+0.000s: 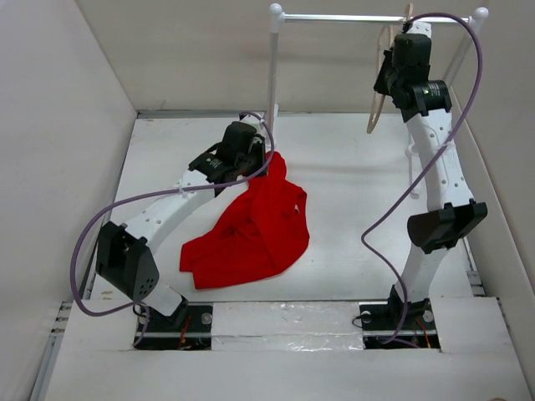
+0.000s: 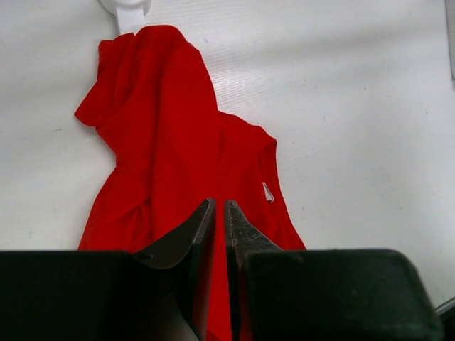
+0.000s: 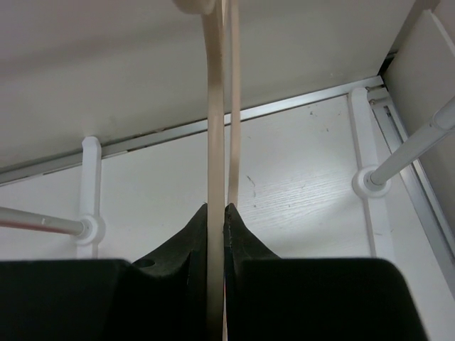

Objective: Place the t-shirt on the hanger
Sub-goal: Pick up the hanger from the clothesline.

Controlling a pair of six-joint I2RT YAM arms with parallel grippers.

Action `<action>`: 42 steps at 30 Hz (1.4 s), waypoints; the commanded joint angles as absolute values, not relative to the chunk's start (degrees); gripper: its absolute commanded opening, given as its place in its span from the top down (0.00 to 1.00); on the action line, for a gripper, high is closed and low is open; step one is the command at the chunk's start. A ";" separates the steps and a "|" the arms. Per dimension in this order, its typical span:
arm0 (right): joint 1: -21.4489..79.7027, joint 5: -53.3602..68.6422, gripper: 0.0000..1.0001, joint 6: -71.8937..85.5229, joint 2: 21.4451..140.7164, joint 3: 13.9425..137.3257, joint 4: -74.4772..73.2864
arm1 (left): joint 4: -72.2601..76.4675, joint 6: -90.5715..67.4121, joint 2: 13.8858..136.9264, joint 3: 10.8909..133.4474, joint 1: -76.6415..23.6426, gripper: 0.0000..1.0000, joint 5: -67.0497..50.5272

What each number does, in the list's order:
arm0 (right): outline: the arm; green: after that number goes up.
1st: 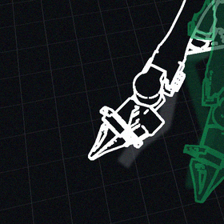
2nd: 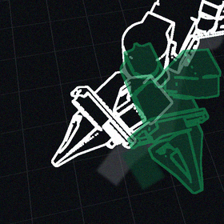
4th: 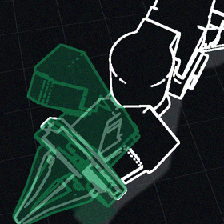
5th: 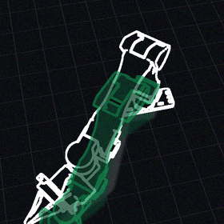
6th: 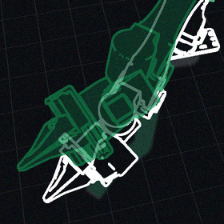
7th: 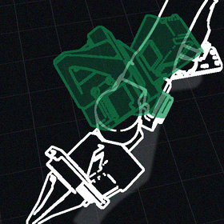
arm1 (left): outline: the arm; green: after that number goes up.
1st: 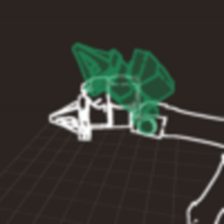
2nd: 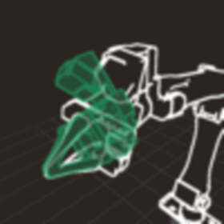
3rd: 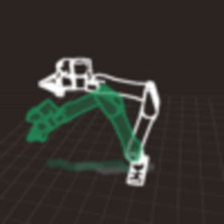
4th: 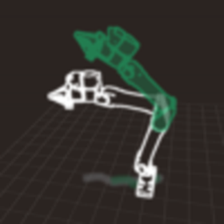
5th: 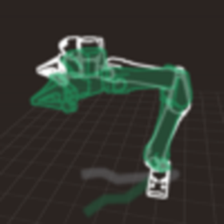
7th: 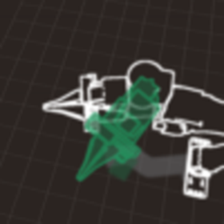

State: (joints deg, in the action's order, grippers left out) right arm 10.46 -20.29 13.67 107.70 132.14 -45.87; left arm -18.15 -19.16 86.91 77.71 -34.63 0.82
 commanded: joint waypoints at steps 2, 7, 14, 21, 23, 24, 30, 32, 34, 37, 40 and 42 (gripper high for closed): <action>9.41 -18.20 1.00 10.55 103.45 132.28 -40.35 | -15.56 -20.13 86.74 78.22 -35.15 0.92 -1.84; 8.26 -10.92 1.00 8.35 99.59 128.60 -35.61 | -15.47 -20.39 88.50 80.94 -35.16 0.88 -1.41; 5.98 -5.29 1.00 8.17 89.84 112.11 -28.14 | -14.50 -17.24 91.58 83.49 -38.05 0.73 -0.62; 3.00 3.42 1.00 10.37 78.95 97.48 -18.21 | -15.03 -15.11 96.15 87.01 -48.69 0.74 10.81; 2.99 3.95 1.00 10.63 77.26 94.67 -17.75 | -15.20 -15.90 96.76 86.14 -48.69 0.76 10.72; 2.47 4.30 1.00 10.55 76.04 94.22 -18.71 | -15.29 -15.91 96.94 85.70 -48.69 0.76 11.33; 3.16 5.19 1.00 15.36 67.18 82.30 -20.39 | -16.34 -11.96 100.80 83.06 -48.69 0.88 11.61; 3.16 5.53 1.00 17.48 64.35 78.59 -20.57 | -16.61 -11.25 102.21 82.53 -49.39 0.91 11.34; 3.16 7.63 1.00 19.67 61.54 75.16 -21.09 | -16.70 -10.81 103.53 81.74 -49.92 0.93 12.48; 3.69 11.41 1.00 21.35 57.05 69.97 -23.37 | -17.58 -10.81 105.82 81.74 -49.92 0.91 14.23; 4.31 13.87 1.00 23.19 52.83 65.67 -25.13 | -18.02 -10.11 107.14 81.65 -49.92 0.84 14.41; 5.80 14.76 1.00 23.99 49.77 63.64 -26.27 | -19.06 -10.02 108.01 81.56 -49.92 0.83 15.02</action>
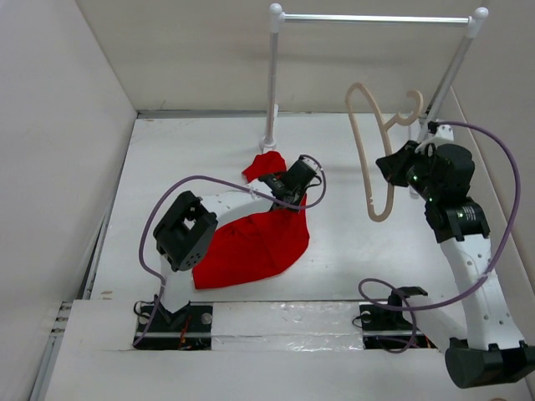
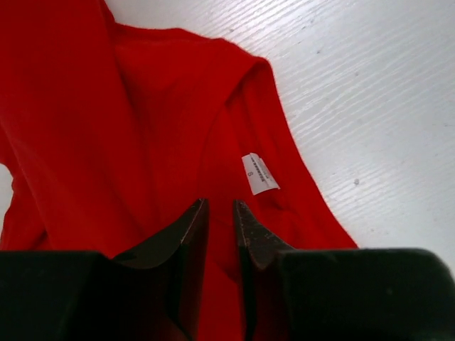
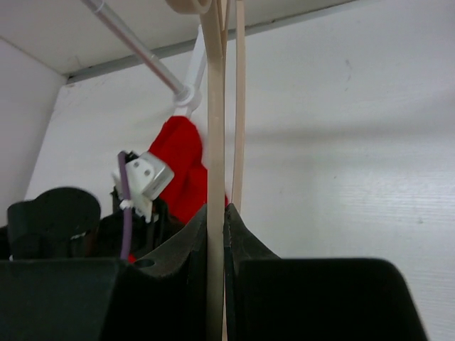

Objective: Place the t-shirt on the hanger
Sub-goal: Pick up the hanger from the clothesline, then place the T-shirt on the hanger.

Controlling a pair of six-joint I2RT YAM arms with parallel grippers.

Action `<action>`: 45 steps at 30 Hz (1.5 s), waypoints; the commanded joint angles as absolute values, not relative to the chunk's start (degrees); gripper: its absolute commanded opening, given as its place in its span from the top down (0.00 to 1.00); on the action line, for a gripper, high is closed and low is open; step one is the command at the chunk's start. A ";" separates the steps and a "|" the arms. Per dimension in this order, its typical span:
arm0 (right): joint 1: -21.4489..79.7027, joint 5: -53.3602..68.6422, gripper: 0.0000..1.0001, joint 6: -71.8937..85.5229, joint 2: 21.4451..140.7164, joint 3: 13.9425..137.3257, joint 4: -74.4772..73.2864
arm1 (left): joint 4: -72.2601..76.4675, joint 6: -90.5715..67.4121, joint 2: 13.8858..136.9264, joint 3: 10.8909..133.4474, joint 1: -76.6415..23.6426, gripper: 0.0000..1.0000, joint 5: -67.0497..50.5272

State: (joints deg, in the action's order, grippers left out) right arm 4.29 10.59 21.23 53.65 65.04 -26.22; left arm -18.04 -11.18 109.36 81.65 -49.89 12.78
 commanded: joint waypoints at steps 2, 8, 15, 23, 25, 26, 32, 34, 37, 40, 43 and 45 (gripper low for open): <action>6.59 15.12 1.00 25.48 47.65 60.31 -26.72 | -19.68 -10.02 108.37 80.69 -49.92 0.82 15.64; 6.59 15.03 1.00 25.84 44.65 56.60 -27.95 | -20.13 -9.06 108.54 77.61 -49.92 0.80 18.28; 6.59 16.61 1.00 25.58 44.30 55.20 -27.16 | -20.13 -9.05 109.42 76.29 -50.45 0.76 21.35; 6.59 18.19 1.00 25.84 43.59 54.49 -27.68 | -19.25 -8.61 112.06 77.52 -50.45 0.76 21.09; 6.59 18.46 1.00 25.75 43.42 54.49 -27.77 | -19.07 -8.61 112.41 77.78 -50.45 0.77 21.27; 6.59 18.54 1.00 25.84 43.42 54.41 -27.77 | -18.90 -8.53 112.41 77.87 -50.45 0.77 21.27; 6.59 19.95 1.00 26.02 42.98 53.35 -27.42 | -17.58 -8.44 112.06 78.48 -50.45 0.80 20.65; 6.59 19.86 1.00 26.28 42.89 52.82 -27.33 | -17.58 -8.53 112.15 78.57 -50.45 0.83 20.83; 6.59 19.95 1.00 26.02 42.63 52.47 -27.95 | -16.62 -9.05 111.80 77.96 -50.45 0.99 21.09; 6.59 19.86 1.00 25.93 41.93 52.21 -29.08 | -15.74 -9.32 110.66 77.17 -50.45 1.00 21.45; 6.59 19.78 1.00 25.23 41.31 52.38 -31.28 | -14.86 -9.49 109.16 76.47 -50.45 1.00 21.53; 6.59 19.69 1.00 25.05 41.05 52.38 -32.16 | -14.85 -9.67 108.37 76.29 -50.45 1.00 21.19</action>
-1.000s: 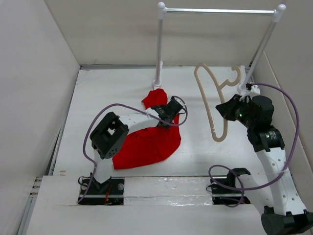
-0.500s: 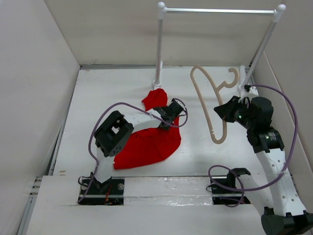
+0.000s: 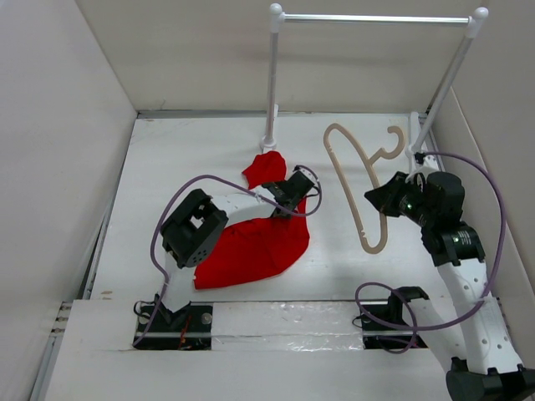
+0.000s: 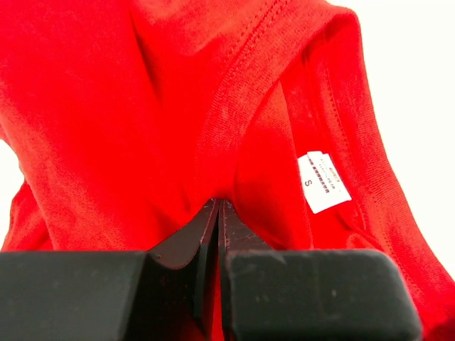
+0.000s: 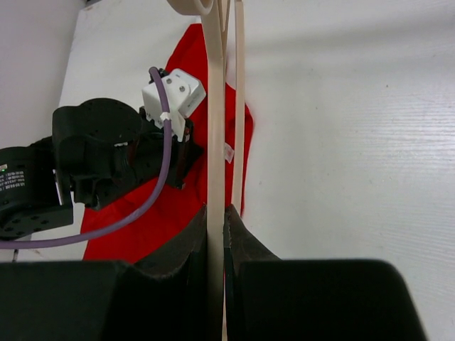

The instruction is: Place the t-shirt on the hanger

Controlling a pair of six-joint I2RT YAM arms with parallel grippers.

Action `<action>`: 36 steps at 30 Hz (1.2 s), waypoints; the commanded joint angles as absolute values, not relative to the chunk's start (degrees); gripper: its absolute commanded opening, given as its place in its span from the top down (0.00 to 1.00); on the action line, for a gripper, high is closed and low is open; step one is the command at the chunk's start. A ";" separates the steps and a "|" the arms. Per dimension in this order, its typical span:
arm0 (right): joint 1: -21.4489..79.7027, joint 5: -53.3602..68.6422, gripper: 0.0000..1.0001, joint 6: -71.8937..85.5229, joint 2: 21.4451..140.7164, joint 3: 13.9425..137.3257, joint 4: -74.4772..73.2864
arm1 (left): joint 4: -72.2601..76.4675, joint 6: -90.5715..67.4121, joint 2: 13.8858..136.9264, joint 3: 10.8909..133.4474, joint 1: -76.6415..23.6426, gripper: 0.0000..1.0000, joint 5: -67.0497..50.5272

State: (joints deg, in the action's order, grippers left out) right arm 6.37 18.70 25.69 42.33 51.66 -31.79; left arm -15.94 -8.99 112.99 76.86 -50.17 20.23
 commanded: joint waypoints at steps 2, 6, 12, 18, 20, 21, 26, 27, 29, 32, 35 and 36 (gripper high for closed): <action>7.20 19.86 1.00 25.05 40.69 52.21 -33.22 | -14.59 -10.28 107.76 76.11 -50.45 1.00 20.74; 7.73 19.60 1.00 24.52 39.90 51.33 -35.07 | -14.15 -10.63 108.01 76.46 -50.45 1.00 18.29; 7.73 20.30 1.00 25.05 39.37 50.18 -34.54 | -13.09 -9.49 110.74 78.66 -49.92 0.87 20.39; 7.73 20.39 1.00 25.14 38.94 50.01 -34.54 | -13.10 -8.26 113.12 81.83 -49.39 0.86 20.22; 7.73 20.48 1.00 25.05 38.85 49.66 -34.63 | -12.66 -7.82 113.03 82.18 -49.39 0.86 19.34; 7.73 20.48 1.00 25.05 38.93 49.66 -34.72 | -12.57 -7.82 112.94 82.09 -49.39 0.86 18.99; 7.73 19.95 1.00 25.31 38.58 49.66 -34.19 | -12.39 -7.47 114.08 81.65 -49.39 0.86 19.34; 7.73 19.78 1.00 25.31 38.58 49.83 -34.19 | -12.39 -7.21 114.17 81.56 -49.39 0.86 19.34; 7.73 19.25 1.00 25.31 38.50 49.92 -34.45 | -12.39 -7.03 114.61 81.65 -49.39 0.86 19.07; 7.73 18.99 1.00 25.31 38.50 50.18 -34.63 | -12.48 -7.03 114.87 81.48 -48.87 0.84 18.46; 7.73 19.07 1.00 25.31 38.50 50.27 -34.89 | -12.13 -6.94 115.22 81.30 -48.87 0.82 18.72; 7.73 19.07 1.00 25.31 38.41 50.27 -34.81 | -12.13 -6.94 115.31 81.21 -48.87 0.82 18.72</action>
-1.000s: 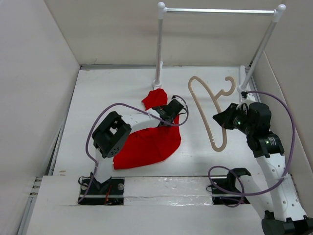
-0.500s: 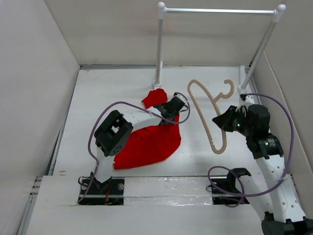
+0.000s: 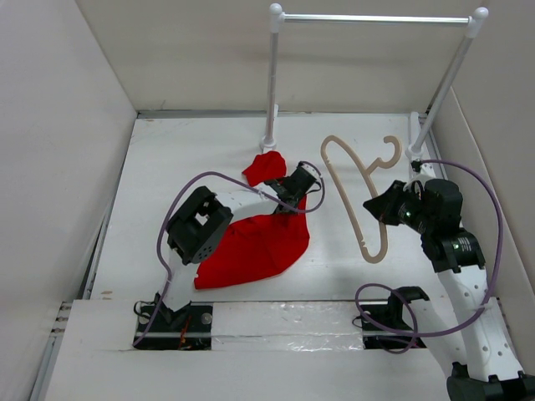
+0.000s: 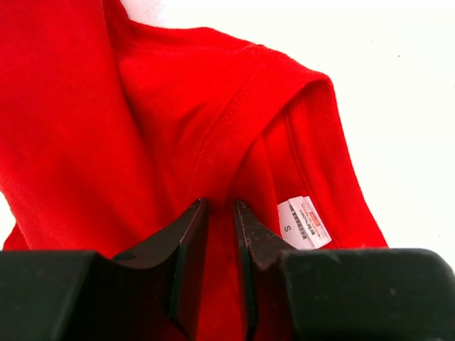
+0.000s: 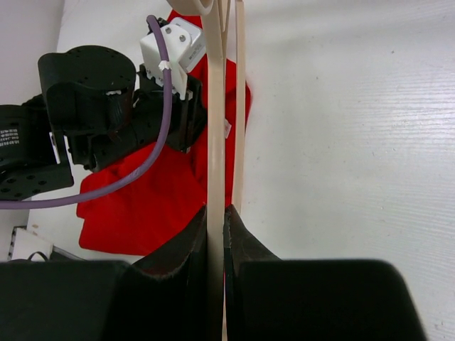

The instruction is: Place the t-shirt on the hanger

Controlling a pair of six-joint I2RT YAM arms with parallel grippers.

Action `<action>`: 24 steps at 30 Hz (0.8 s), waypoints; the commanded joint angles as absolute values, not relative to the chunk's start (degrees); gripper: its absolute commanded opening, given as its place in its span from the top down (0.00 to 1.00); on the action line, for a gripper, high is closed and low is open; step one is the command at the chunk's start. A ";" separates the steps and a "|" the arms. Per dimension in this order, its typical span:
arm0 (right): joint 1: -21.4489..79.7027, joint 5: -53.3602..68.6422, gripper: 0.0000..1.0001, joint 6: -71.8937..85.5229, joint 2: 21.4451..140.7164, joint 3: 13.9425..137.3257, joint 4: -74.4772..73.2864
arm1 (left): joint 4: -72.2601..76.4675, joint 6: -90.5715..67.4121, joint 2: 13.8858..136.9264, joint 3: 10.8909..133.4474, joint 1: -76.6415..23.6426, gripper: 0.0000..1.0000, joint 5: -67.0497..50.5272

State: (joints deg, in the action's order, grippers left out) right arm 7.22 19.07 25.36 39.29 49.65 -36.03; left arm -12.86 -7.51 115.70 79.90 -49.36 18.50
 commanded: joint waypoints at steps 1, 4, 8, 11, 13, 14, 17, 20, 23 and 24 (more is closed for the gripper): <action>7.73 19.07 1.00 25.31 38.41 50.36 -34.89 | -11.87 -6.86 115.40 81.30 -48.35 0.82 18.72; 7.73 19.07 1.00 25.31 38.15 50.36 -35.16 | -11.78 -7.38 115.75 81.83 -48.34 0.92 19.60; 7.73 19.07 1.00 25.05 38.32 50.27 -35.68 | -11.78 -7.65 114.79 82.18 -48.34 1.00 19.78; 7.73 19.25 1.00 24.87 38.41 50.10 -35.77 | -11.95 -7.91 113.30 81.83 -48.34 1.00 19.34; 7.73 19.34 1.00 24.35 38.50 50.10 -36.29 | -11.95 -8.09 112.42 81.39 -48.34 1.00 19.07; 7.73 19.25 1.00 24.08 38.50 50.18 -36.56 | -12.13 -8.17 111.54 80.95 -48.34 1.00 18.90; 8.26 18.90 1.00 23.56 38.50 50.80 -38.05 | -12.92 -8.44 110.05 80.68 -48.34 1.00 18.02; 8.88 19.16 1.00 23.03 38.41 52.03 -40.34 | -13.53 -8.61 108.90 80.95 -47.82 1.00 17.32; 9.93 19.16 1.00 22.50 38.15 53.52 -43.06 | -14.06 -8.96 107.85 81.21 -47.81 1.00 16.17; 9.93 19.33 1.00 22.41 37.97 54.05 -43.94 | -14.15 -8.96 107.67 81.21 -47.20 1.00 15.74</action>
